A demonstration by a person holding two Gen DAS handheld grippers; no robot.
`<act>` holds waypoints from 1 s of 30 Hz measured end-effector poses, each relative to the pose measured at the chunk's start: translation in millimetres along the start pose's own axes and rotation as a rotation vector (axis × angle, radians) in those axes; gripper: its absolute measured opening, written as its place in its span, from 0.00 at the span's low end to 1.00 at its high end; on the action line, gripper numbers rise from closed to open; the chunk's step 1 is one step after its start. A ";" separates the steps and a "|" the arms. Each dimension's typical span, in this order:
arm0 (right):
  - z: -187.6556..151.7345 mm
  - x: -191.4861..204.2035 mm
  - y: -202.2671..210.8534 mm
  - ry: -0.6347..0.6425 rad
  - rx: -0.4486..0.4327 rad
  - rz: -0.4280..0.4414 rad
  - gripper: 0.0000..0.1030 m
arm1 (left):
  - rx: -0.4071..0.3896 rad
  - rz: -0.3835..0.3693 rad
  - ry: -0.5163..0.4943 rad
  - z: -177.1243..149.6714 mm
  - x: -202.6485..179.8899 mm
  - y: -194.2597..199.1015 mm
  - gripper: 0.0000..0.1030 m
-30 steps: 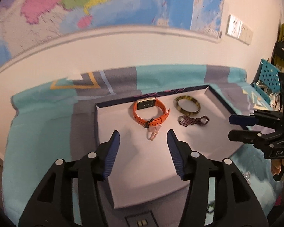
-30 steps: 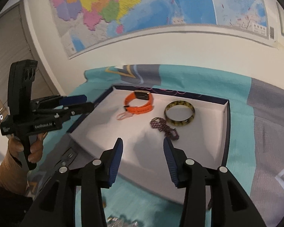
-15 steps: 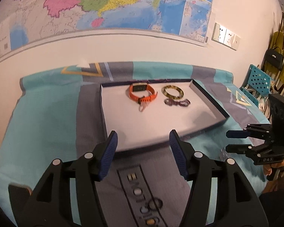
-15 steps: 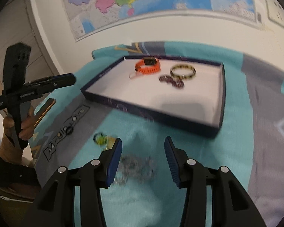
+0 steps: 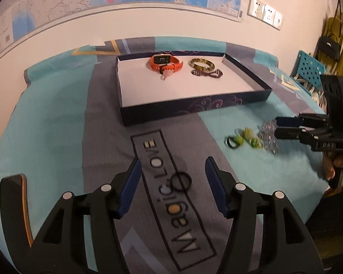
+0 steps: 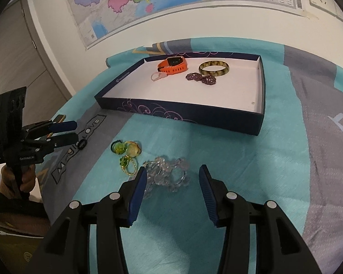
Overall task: Organize jewelry
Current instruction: 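Move the right tool out of the box to the clear crystal bracelet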
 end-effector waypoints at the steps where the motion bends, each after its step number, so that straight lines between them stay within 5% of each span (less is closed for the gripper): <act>1: -0.2 1.2 0.0 0.002 0.000 0.003 0.44 | 0.002 0.000 -0.002 -1.9 -0.3 0.6 0.56; 19: 3.2 9.3 -7.3 0.037 0.017 -0.026 0.43 | 0.019 -0.026 -0.023 -10.7 -11.3 -1.1 0.58; 23: 2.4 7.7 -6.9 0.034 0.021 -0.020 0.25 | 0.021 -0.030 -0.015 -11.7 -9.9 -1.5 0.59; 30: 4.4 2.2 2.3 0.002 -0.011 -0.008 0.07 | 0.017 -0.053 -0.039 -8.5 -19.9 -3.4 0.59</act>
Point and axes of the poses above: each gripper's, at about its wrist camera, not at the fingertips, and y roughly against the way its jaws point, x to its left, z to its top, the point moved 7 cm from there along -y, roughly the way its jaws point, and after that the axes turned 6 degrees about y, right-handed, at the moved point
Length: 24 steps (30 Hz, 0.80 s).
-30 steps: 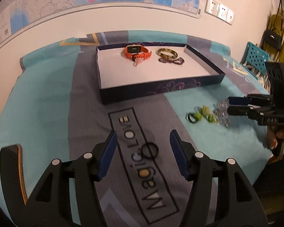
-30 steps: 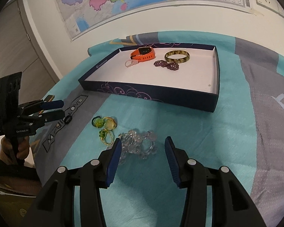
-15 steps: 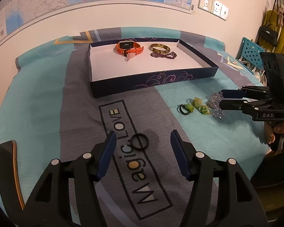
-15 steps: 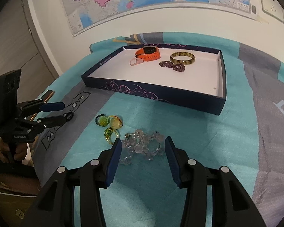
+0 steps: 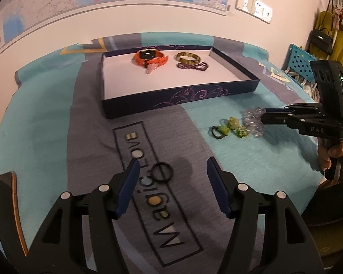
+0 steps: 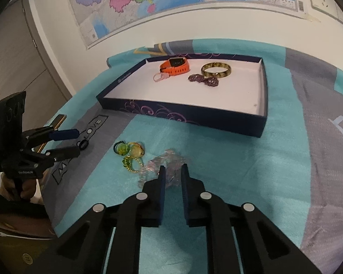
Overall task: Organize jewelry
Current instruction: 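Move the right tool out of the box to the clear crystal bracelet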
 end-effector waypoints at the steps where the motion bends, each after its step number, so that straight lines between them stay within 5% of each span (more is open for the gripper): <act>1: 0.4 -0.2 1.7 -0.003 -0.004 0.005 0.07 | -0.001 -0.003 -0.008 1.3 -2.8 -0.8 0.59; 18: 19.7 0.2 38.4 -0.026 -0.112 0.063 0.00 | 0.003 -0.068 -0.091 14.3 -44.8 -20.5 0.59; 21: 14.7 -3.8 29.5 -0.035 -0.075 0.047 0.09 | 0.005 -0.068 -0.091 13.2 -45.8 -20.7 0.59; 23: 9.0 -5.7 19.9 -0.045 -0.044 0.036 0.42 | 0.005 -0.071 -0.087 13.3 -45.4 -20.6 0.59; 24: 7.1 -5.0 17.8 -0.044 -0.041 0.030 0.44 | 0.006 -0.070 -0.085 13.1 -45.4 -20.5 0.59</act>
Point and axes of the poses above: each gripper's, at about its wrist camera, not at the fingertips, and y roughly against the way its jaws point, x to its left, z to its top, the point moved 7 cm from there along -y, roughly the way its jaws point, and after that the axes turned 6 degrees about y, right-handed, at the moved point
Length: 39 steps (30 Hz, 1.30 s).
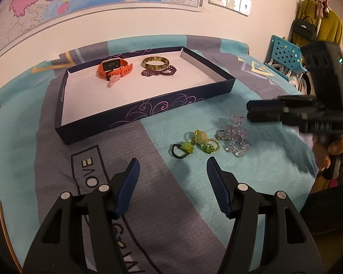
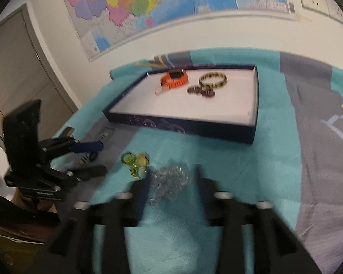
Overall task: Organize jewelry
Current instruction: 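Move the right tool out of the box to the clear crystal bracelet, then close the right tool on the clear crystal bead bracelet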
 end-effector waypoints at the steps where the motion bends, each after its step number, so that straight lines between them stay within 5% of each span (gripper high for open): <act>1: -2.1 1.6 -4.3 0.004 0.010 0.001 0.44 | 0.001 0.001 0.001 0.0 0.4 -0.3 0.59; 7: -6.5 10.4 -23.1 0.056 0.050 -0.026 0.43 | 0.000 -0.001 0.008 -1.3 1.2 0.8 0.59; 10: -9.5 8.1 -26.2 0.053 0.061 -0.025 0.23 | -0.003 -0.004 0.014 -1.9 2.3 2.2 0.59; 14: -9.7 5.7 -18.7 0.039 0.041 -0.007 0.07 | -0.003 -0.016 0.024 -2.4 4.3 3.6 0.59; 39: 13.1 4.7 27.2 -0.012 -0.095 0.072 0.07 | -0.036 0.019 0.088 -13.5 34.4 27.8 0.62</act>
Point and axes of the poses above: each gripper's, at about its wrist camera, not at the fingertips, and y roughly against the way its jaws point, x to its left, z to its top, the point moved 7 cm from there along -y, roughly the way its jaws point, and after that the axes turned 6 degrees about y, right-handed, at the moved point
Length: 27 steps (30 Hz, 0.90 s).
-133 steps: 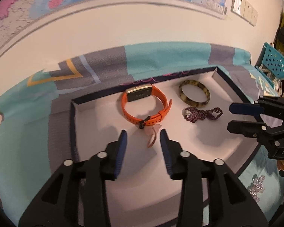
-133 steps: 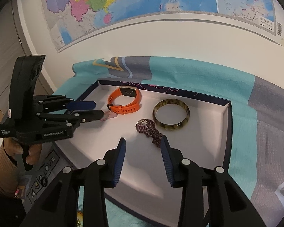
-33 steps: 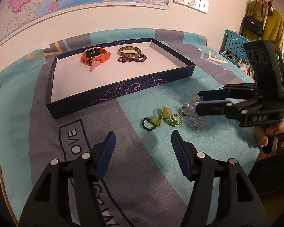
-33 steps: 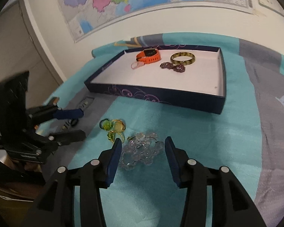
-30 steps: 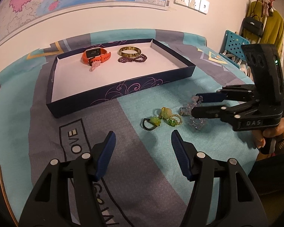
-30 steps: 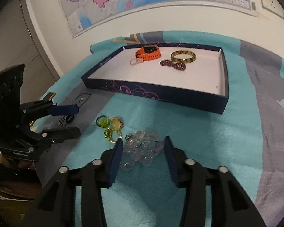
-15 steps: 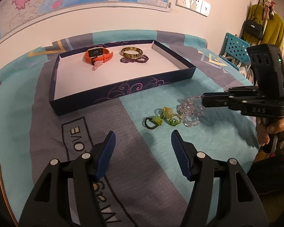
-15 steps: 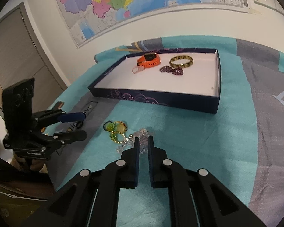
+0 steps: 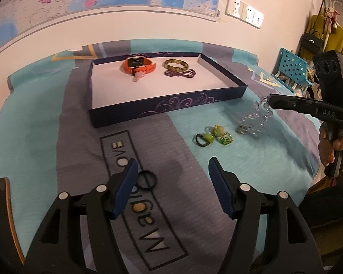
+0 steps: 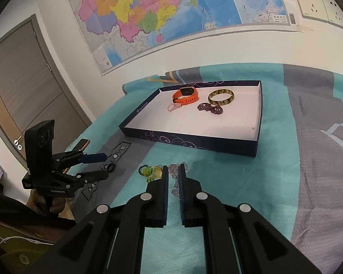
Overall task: Organize jewelry
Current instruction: 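Close the right tool on the clear crystal bead bracelet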
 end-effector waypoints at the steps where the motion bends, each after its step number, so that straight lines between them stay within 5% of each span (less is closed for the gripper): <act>1: -0.6 -1.5 -0.6 -0.005 0.001 -0.002 0.07 | 0.000 0.003 0.005 -0.4 2.2 0.8 0.62; 22: -20.9 -28.1 -14.7 -0.063 0.063 -0.070 0.09 | 0.020 0.000 -0.023 -4.5 -4.5 -4.4 0.63; 27: -22.5 -31.4 -16.3 -0.069 0.067 -0.087 0.19 | 0.025 -0.009 -0.048 -1.2 -16.1 -11.3 0.63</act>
Point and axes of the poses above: each gripper's, at about its wrist camera, not at the fingertips, and y roughly against the way its jaws point, x to its left, z to its top, the point moved 7 cm from there along -y, roughly the way its jaws point, and after that the axes turned 6 degrees about y, right-handed, at the moved point
